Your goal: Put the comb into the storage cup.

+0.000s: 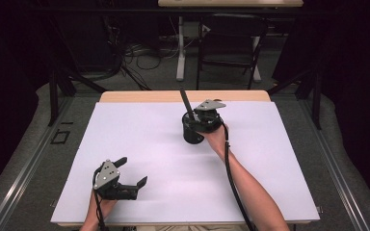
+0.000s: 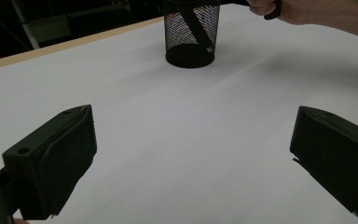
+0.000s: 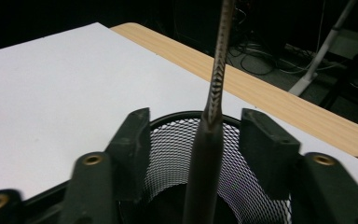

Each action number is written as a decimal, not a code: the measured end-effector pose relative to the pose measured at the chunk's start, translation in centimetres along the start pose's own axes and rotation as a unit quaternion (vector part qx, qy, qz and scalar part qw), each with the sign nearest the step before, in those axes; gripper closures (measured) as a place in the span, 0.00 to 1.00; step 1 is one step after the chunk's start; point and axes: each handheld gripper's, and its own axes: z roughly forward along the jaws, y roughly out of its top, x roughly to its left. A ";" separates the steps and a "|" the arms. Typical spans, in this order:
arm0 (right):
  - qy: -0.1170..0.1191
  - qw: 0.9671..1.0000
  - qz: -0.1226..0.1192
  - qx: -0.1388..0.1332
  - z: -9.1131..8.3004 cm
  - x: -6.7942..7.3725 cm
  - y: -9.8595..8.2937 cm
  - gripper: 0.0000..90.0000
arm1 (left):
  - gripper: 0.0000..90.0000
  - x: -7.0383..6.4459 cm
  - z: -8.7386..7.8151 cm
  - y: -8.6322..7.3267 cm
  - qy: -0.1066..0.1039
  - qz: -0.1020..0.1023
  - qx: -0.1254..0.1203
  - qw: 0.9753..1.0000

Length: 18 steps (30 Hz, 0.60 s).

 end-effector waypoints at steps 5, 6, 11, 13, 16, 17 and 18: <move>0.006 1.000 0.003 0.010 -0.7 -0.2 0.3 0.40 | 0.01 0.0 0.0 0.0 0.000 -0.003 -0.001 1.000; 0.006 1.000 0.001 0.013 -0.8 -0.2 0.3 0.38 | 0.01 0.0 0.0 0.0 0.000 -0.002 0.000 1.000; 0.013 1.000 0.003 0.023 -1.3 -0.4 0.4 0.35 | 0.01 0.0 0.1 0.0 0.000 -0.001 0.000 1.000; 0.015 1.000 0.005 0.026 -1.4 -0.5 0.5 0.33 | 0.01 0.0 0.0 0.0 0.000 -0.002 -0.001 1.000; 0.021 0.999 0.009 0.030 -1.7 -0.6 0.6 0.31 | 0.01 0.0 0.0 0.0 0.001 -0.002 0.000 1.000; 0.023 0.999 0.009 0.031 -1.8 -0.6 0.6 0.30 | 0.01 0.0 0.0 0.0 0.000 -0.002 -0.001 1.000; 0.025 0.999 0.007 0.033 -1.9 -0.6 0.6 0.30 | 0.01 0.0 0.0 0.0 0.000 -0.001 0.001 1.000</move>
